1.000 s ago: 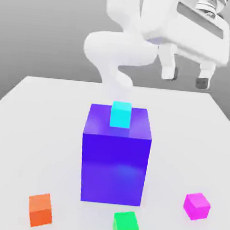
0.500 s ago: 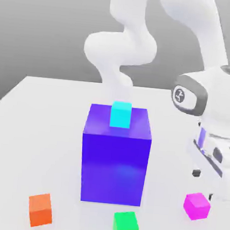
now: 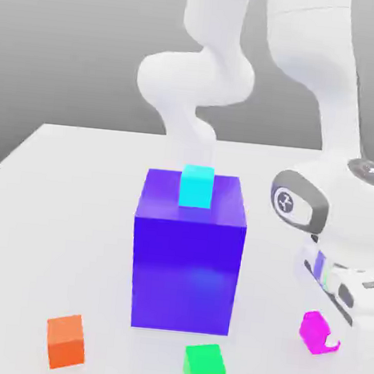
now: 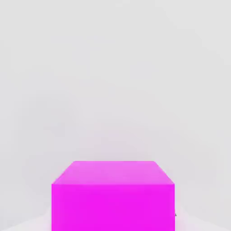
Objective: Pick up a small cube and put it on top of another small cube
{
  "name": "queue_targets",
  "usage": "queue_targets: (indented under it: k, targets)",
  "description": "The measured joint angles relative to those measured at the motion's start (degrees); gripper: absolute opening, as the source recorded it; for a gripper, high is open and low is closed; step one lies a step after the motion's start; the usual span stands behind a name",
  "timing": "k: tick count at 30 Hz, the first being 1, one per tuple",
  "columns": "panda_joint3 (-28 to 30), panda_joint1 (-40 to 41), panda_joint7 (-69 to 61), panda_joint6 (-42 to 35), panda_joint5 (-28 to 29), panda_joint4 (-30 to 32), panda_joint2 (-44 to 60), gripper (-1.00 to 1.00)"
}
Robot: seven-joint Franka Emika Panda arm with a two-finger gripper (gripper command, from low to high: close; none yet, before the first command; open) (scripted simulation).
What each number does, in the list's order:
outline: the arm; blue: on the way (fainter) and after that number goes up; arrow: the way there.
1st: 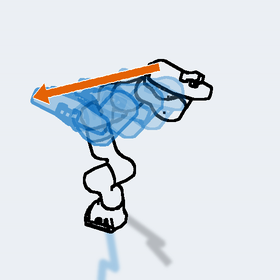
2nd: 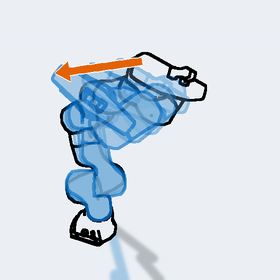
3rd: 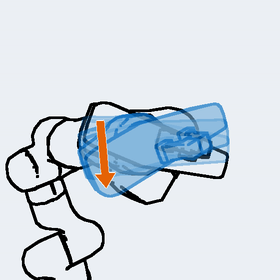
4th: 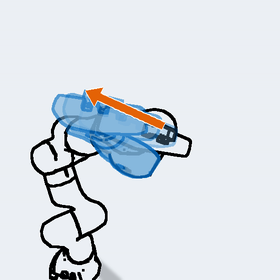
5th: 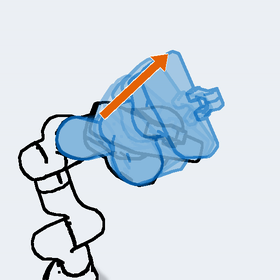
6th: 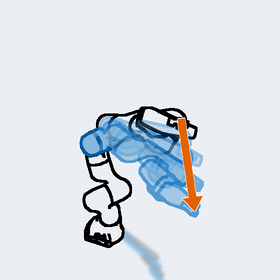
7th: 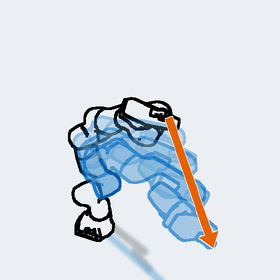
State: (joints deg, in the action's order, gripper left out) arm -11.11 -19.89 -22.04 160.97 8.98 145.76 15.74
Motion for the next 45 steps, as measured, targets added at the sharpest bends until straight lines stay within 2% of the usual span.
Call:
queue_targets:
  k: [2,5,19,24,30,36,40,45]
  targets:
    - [-0.8,0.4,-1.3,-2.2,-1.5,-0.6,-2.1,-1.00]
    - [-0.4,1.4,-5.5,-3.5,-0.4,-4.3,-0.4,-1.00]
    - [3.5,7.0,-27.3,-9.4,10.7,-17.2,6.2,-1.00]
    - [3.4,10.6,-36.1,-10.9,10.8,-15.3,3.5,-1.00]
    - [2.4,15.7,-48.5,-11.8,7.9,-11.5,-1.0,-1.00]
    - [0.9,21.2,-63.0,-12.1,2.0,-7.4,-5.5,-1.00]
    - [0.2,24.4,-74.3,-12.1,-4.3,-4.2,-8.4,-1.00]
    - [0.8,24.6,-75.5,-6.9,-3.8,-3.7,-3.7,-1.00]
